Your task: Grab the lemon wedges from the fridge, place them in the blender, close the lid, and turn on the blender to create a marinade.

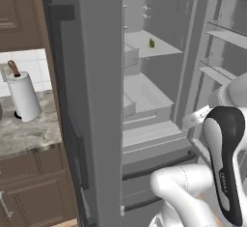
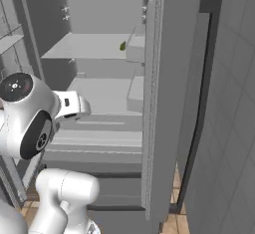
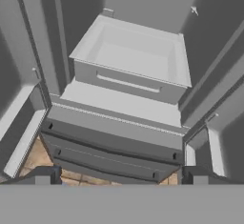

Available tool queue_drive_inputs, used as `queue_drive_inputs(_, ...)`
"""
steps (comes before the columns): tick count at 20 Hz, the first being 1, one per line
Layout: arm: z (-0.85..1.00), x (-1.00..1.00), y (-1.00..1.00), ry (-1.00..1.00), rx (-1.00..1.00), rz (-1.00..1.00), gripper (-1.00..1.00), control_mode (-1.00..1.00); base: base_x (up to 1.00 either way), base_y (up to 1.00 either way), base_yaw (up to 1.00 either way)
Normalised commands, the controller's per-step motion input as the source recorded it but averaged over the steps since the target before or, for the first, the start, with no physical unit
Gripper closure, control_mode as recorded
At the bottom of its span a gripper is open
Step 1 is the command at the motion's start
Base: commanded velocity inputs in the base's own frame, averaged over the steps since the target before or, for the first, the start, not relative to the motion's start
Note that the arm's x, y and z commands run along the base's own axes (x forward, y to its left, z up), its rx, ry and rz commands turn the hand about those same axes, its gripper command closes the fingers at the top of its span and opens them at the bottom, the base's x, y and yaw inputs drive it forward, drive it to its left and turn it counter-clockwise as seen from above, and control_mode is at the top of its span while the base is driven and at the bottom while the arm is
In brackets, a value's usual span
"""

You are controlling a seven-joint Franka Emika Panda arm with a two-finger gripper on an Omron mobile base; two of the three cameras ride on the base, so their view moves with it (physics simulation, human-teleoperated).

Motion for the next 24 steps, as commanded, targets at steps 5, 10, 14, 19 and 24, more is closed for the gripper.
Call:
queue_drive_inputs(5,0.00,0.00,0.00,0.00,0.00,0.00,-1.00,1.00,0.74,0.00,0.00)
queue_drive_inputs(10,0.00,0.00,0.00,0.00,0.00,0.00,-1.00,1.00,0.59,-0.09,0.00)
queue_drive_inputs(14,0.07,0.05,-0.02,0.00,0.01,0.00,-1.00,-1.00,0.25,-0.14,0.00)
queue_drive_inputs(19,0.45,0.24,0.00,0.00,0.00,-0.05,-1.00,-1.00,0.00,0.00,0.00)
queue_drive_inputs(24,0.56,0.50,0.00,0.01,0.01,-0.13,-1.00,-1.00,0.00,0.00,0.00)
